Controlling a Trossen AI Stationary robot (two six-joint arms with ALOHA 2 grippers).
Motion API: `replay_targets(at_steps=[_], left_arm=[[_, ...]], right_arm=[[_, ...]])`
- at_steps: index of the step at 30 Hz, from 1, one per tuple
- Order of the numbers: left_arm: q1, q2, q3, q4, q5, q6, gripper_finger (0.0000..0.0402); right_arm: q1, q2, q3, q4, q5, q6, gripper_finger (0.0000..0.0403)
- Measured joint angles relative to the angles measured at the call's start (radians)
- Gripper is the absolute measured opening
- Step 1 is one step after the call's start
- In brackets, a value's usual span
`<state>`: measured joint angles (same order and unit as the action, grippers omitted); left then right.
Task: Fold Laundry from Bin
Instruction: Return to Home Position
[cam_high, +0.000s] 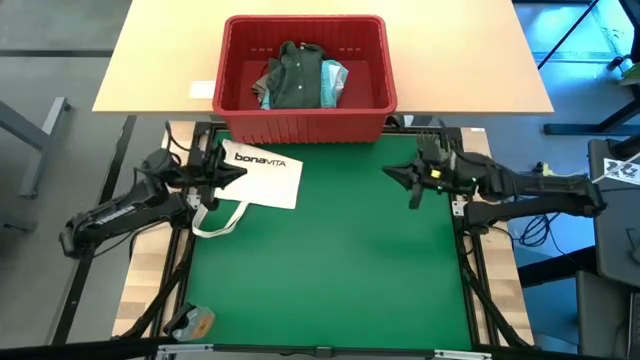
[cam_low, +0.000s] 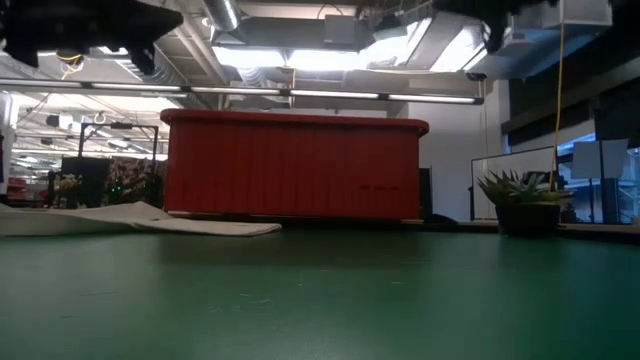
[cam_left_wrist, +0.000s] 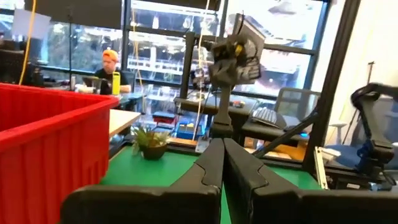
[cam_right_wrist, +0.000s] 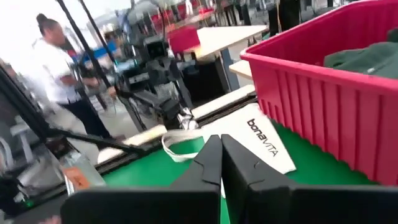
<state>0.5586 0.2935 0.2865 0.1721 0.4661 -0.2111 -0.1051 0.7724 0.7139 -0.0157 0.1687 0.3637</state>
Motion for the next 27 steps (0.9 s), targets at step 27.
replay_targets(at_steps=[27], left_arm=[[-0.017, -0.007, -0.279, 0.291, -0.062, -0.096, 0.0000]], right_arm=[[0.000, -0.771, -0.635, 0.061, 0.077, 0.029, 0.0001]])
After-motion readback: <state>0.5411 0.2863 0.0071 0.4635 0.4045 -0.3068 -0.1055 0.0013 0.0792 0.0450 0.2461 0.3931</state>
